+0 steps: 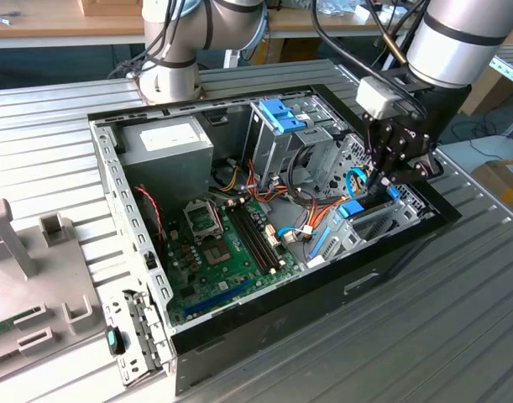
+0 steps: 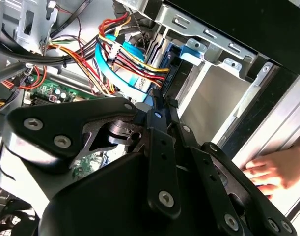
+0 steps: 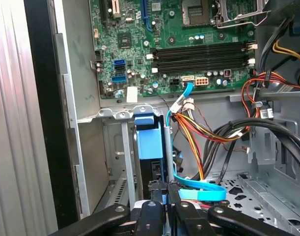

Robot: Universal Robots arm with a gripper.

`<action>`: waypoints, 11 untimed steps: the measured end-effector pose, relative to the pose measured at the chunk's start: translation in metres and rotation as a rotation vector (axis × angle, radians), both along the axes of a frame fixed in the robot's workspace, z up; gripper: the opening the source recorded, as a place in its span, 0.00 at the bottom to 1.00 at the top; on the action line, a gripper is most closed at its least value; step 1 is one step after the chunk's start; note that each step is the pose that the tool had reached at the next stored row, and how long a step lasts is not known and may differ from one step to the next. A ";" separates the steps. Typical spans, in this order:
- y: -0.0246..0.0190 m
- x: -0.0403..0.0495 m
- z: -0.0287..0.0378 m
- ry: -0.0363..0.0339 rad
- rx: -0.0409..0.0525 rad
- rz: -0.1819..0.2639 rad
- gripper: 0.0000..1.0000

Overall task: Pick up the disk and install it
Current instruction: 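Insert the second disk wire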

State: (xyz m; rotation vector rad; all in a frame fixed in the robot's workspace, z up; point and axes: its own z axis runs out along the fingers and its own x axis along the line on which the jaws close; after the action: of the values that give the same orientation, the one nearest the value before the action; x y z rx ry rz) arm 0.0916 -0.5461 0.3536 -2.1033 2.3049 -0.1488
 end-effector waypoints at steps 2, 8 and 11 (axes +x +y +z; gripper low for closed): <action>0.0000 0.0001 -0.0031 0.0000 -0.0004 0.001 0.16; -0.0018 0.0002 -0.0070 0.0000 -0.0006 0.001 0.16; -0.0038 0.0002 -0.0071 0.0000 0.0122 0.002 0.16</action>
State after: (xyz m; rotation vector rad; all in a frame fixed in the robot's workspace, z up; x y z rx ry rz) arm 0.0918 -0.5499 0.3465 -2.1002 2.2973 -0.1344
